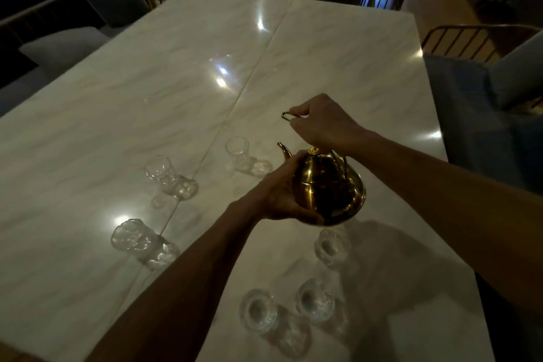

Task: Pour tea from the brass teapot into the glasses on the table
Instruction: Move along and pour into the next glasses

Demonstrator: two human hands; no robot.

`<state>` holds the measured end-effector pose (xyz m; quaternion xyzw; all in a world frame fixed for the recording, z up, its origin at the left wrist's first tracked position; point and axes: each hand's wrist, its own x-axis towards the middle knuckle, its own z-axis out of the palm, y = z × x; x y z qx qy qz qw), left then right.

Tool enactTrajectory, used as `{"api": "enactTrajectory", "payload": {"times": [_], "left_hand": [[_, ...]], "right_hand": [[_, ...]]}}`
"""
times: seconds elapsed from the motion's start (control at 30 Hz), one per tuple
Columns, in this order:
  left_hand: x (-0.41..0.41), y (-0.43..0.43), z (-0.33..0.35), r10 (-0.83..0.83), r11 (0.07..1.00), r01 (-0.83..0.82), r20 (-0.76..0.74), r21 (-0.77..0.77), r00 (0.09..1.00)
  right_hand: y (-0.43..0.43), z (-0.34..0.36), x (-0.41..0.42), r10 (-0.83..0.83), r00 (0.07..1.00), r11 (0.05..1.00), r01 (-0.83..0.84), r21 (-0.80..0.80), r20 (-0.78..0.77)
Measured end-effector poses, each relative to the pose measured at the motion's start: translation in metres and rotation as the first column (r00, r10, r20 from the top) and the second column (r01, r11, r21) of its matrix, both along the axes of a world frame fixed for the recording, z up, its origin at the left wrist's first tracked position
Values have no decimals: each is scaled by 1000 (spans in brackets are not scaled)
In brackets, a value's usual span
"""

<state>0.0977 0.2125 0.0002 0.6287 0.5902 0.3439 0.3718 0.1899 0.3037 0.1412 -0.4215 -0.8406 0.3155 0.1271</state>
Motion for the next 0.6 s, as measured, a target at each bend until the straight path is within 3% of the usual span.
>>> {"api": "enactTrajectory", "payload": {"times": [0.6], "left_hand": [[-122,3,-39,-52,995,56,46,-79,998]], "right_hand": [[5,-36,-133,-41,993,992,54,-115,113]]}}
